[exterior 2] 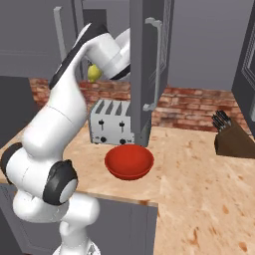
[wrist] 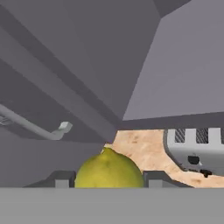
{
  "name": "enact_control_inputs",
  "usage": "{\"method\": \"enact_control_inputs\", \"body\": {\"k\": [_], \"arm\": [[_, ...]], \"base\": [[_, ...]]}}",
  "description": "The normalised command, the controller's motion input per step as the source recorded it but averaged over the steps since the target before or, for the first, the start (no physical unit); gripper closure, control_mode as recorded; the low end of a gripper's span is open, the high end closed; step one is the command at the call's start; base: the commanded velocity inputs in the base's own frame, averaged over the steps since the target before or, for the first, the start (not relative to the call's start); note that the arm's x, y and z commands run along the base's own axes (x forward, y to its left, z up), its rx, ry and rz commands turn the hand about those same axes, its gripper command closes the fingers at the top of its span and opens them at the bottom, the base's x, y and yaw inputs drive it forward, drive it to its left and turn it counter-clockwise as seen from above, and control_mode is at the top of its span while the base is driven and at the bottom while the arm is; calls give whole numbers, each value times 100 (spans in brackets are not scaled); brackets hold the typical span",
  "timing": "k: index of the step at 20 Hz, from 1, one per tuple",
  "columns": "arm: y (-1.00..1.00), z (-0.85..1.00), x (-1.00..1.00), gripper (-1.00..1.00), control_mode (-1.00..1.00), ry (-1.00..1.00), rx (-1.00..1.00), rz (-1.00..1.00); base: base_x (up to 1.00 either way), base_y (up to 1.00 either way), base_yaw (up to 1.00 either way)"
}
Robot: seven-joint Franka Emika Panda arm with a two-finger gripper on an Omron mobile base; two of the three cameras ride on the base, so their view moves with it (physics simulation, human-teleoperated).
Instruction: Pick the lemon from the cabinet and place it in the bowl. Then pick the bowl and place it in the sink. Then turn on the sink facuet.
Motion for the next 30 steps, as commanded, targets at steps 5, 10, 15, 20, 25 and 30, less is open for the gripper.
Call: {"method": "enact_control_inputs", "body": {"k": [5, 10, 15, 20, 25, 30], "arm": [[9, -22, -94, 100, -100, -13, -7, 0], [39, -51, -67, 100, -100, -1, -28, -1], [38, -66, -41, 100, -100, 0, -36, -2], [-40, -33, -50, 100, -100, 4, -23, -1], [-43, -43, -25, 100, -100, 11, -19, -1], [-17, -79, 11, 100, -100, 9, -27, -4]], "base": [[0, 0, 0], [0, 0, 0], [0, 0, 0], [0, 0, 0], [0, 0, 0], [0, 0, 0]]}}
